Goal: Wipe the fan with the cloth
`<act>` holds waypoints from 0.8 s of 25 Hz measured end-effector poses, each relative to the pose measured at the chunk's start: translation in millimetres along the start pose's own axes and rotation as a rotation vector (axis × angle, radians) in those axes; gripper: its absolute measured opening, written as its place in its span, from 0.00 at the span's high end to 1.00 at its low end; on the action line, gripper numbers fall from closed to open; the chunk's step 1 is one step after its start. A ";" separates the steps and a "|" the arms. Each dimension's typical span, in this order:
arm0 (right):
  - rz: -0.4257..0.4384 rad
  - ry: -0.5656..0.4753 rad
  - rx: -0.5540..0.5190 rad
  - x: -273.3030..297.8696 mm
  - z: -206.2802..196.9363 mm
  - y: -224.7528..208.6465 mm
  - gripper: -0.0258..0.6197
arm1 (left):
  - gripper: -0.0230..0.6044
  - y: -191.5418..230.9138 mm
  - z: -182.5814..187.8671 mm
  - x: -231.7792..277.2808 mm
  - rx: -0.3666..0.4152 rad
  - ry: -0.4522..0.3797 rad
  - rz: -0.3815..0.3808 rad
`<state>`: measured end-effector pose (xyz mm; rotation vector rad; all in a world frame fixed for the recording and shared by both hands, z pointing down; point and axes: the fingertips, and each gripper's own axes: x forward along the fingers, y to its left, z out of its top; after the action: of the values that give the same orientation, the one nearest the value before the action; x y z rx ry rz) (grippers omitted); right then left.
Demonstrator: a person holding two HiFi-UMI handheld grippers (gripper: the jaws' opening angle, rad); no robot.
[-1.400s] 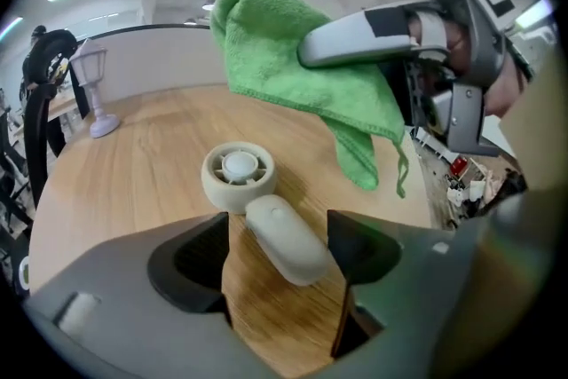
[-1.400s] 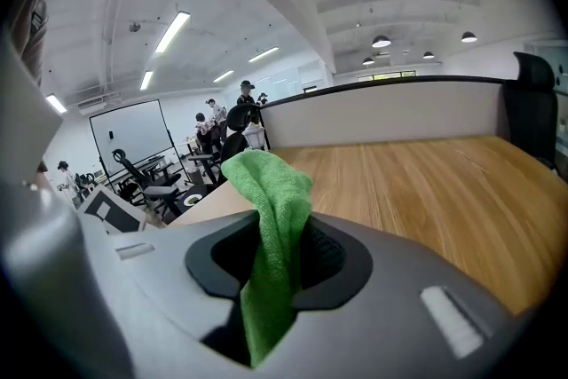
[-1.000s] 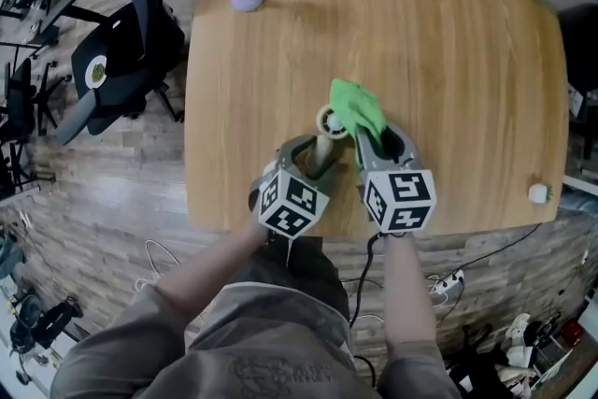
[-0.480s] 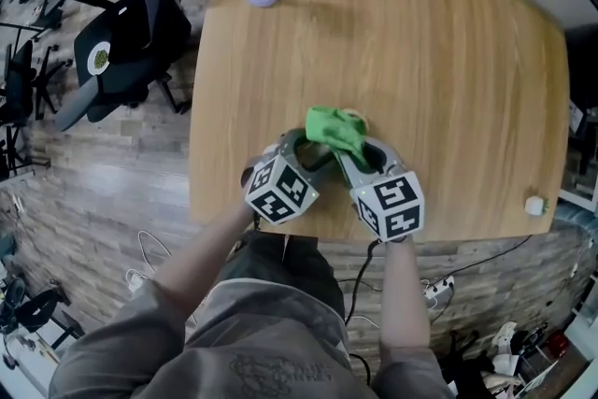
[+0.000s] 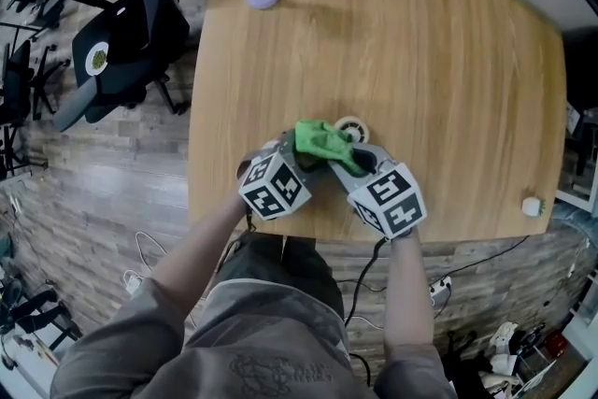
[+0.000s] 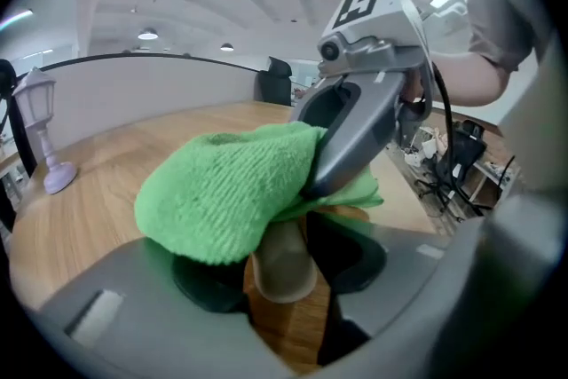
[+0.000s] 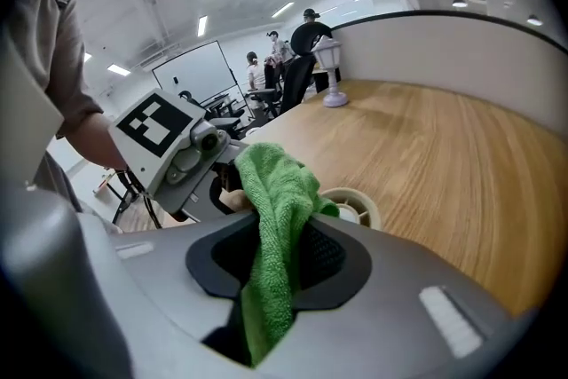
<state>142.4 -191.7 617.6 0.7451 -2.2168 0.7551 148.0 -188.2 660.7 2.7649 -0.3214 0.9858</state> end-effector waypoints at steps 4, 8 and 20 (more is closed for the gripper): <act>-0.144 -0.054 0.047 -20.8 1.6 -34.0 0.81 | 0.65 -0.4 -0.6 -1.3 -0.011 0.000 -0.039; -0.326 -0.057 0.080 -43.8 -6.7 -71.6 0.81 | 0.65 -4.5 -1.3 -1.1 0.012 0.002 -0.048; -0.007 0.029 -0.121 6.5 -4.5 14.3 0.81 | 0.65 -3.5 -1.8 0.3 0.027 0.004 -0.043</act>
<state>130.5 -181.0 620.9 0.6785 -2.2108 0.6186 148.1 -184.4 661.9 2.7814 -0.2485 0.9928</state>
